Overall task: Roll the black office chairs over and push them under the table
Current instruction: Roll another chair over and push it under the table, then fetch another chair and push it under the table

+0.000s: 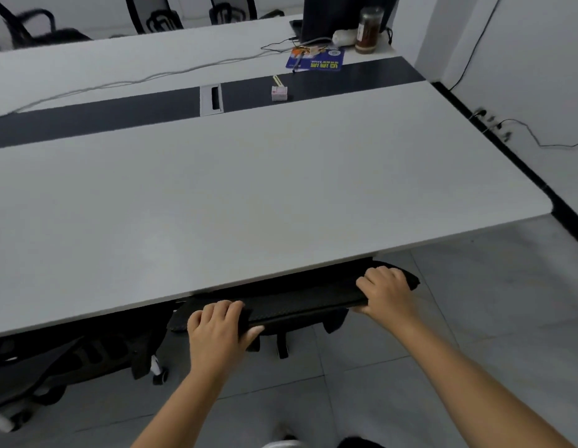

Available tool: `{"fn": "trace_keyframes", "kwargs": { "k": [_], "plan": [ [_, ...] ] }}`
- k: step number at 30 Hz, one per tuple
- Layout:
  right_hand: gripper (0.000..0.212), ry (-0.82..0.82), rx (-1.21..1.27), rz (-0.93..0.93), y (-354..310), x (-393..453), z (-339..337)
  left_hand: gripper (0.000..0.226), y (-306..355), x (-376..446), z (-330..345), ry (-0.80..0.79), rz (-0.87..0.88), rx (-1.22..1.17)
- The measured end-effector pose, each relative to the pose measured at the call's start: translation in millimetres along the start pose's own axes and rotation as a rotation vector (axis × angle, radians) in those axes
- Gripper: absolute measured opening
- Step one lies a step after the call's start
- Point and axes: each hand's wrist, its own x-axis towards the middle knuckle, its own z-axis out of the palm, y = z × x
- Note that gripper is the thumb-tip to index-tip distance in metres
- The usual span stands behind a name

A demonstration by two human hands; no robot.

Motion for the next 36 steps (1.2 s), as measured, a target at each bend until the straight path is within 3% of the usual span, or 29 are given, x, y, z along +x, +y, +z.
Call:
{"fn": "trace_keyframes", "kwargs": {
  "k": [3,5,8,12,14,17,19,24,27,30,33,34,36],
  "plan": [
    [0.046,0.094,0.192,0.229,-12.5,-34.3,-6.5,0.048,36.3,-13.9,-1.1,0.044,0.11,-0.333],
    [0.046,0.118,0.314,0.34,-18.3,-73.6,-15.3,0.038,78.1,-28.9,4.1,-0.017,0.206,-0.578],
    [0.056,0.044,0.518,0.584,-17.6,-149.0,-31.4,0.022,145.7,-53.1,24.2,-0.31,0.205,-0.866],
    [0.11,-0.061,0.831,1.178,17.6,-254.1,-50.9,0.03,222.0,-61.2,46.6,-0.765,-0.033,-1.001],
    [0.103,-0.038,0.97,1.361,47.6,-295.4,-67.7,0.028,262.5,-51.7,53.6,-0.857,-0.066,-0.994],
    [0.042,-0.011,1.033,1.491,106.1,-336.3,-86.2,0.045,330.0,-27.4,74.8,-0.916,-0.14,-1.022],
    [0.032,0.034,1.027,1.503,149.3,-352.7,-92.1,0.039,378.3,-7.5,84.6,-0.928,-0.133,-1.027],
    [0.03,0.169,1.052,1.507,253.5,-358.1,-112.3,0.028,487.5,37.3,94.8,-0.93,0.007,-1.084],
    [0.052,0.236,1.03,1.578,297.9,-359.3,-111.7,0.027,530.7,57.9,102.6,-0.922,-0.044,-1.131],
    [0.043,0.267,1.061,1.691,343.5,-351.5,-105.5,0.027,569.0,89.2,125.7,-0.878,-0.117,-1.164],
    [0.092,0.299,1.02,1.699,413.0,-336.3,-96.8,0.035,618.4,142.2,158.4,-0.844,-0.16,-1.195],
    [0.094,0.301,1.006,1.695,442.1,-326.1,-96.1,0.037,638.9,165.0,167.0,-0.824,-0.164,-1.207],
    [0.074,0.277,1.012,1.658,503.1,-296.0,-101.3,0.03,680.2,214.9,180.8,-0.81,-0.155,-1.228]
  ]
}}
